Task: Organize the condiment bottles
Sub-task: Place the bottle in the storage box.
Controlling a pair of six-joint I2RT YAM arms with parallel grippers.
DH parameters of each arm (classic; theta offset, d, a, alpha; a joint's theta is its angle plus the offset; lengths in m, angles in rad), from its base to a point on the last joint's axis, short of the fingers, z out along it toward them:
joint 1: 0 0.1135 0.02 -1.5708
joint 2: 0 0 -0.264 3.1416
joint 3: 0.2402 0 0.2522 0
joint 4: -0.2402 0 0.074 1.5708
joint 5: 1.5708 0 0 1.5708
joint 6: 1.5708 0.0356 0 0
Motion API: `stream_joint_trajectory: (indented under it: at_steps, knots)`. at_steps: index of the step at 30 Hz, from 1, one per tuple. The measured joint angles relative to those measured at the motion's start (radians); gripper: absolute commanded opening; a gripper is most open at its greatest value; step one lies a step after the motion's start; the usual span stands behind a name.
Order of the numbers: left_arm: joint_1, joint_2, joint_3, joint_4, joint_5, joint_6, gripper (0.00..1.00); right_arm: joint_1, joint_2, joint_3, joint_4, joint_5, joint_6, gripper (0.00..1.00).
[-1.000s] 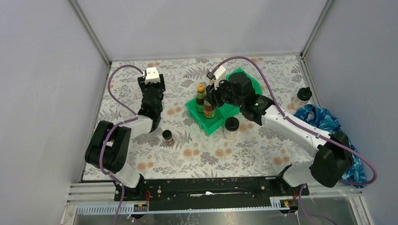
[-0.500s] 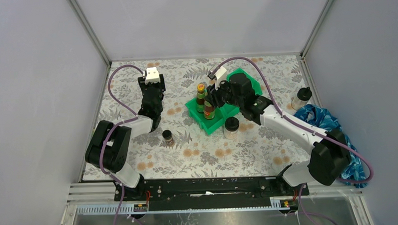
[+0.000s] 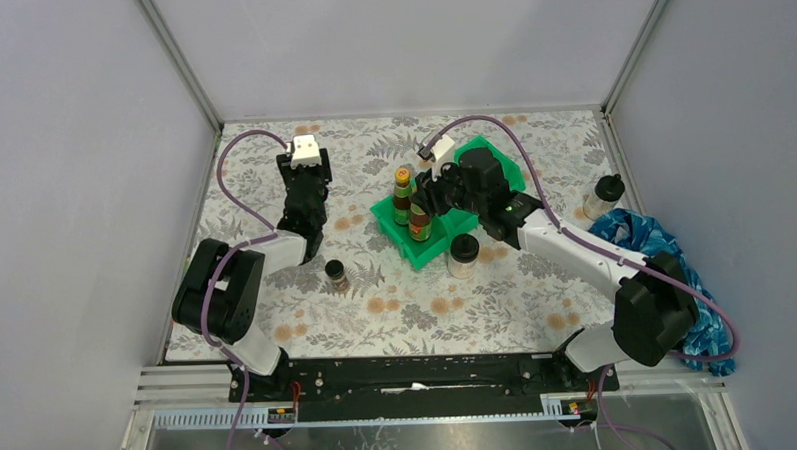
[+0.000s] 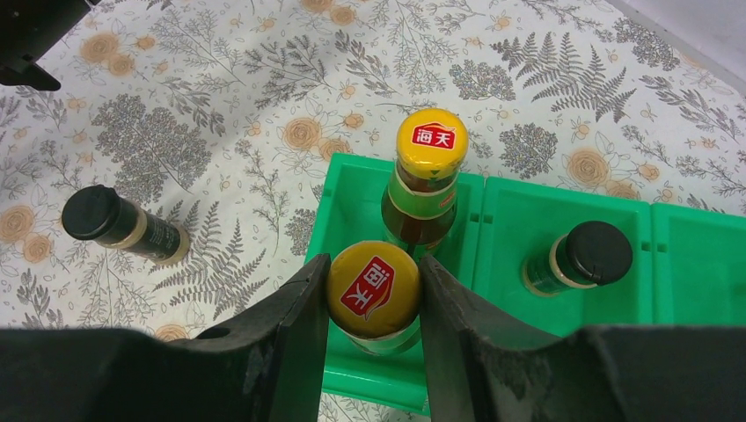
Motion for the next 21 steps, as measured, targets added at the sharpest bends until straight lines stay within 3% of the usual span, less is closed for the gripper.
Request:
stream_joint_trajectory:
  at_steps: [21]
  knots:
    - [0.000,0.008,0.000,0.018,-0.004,0.000,0.64,-0.018,0.032,-0.034,0.039,-0.026,0.013,0.00]
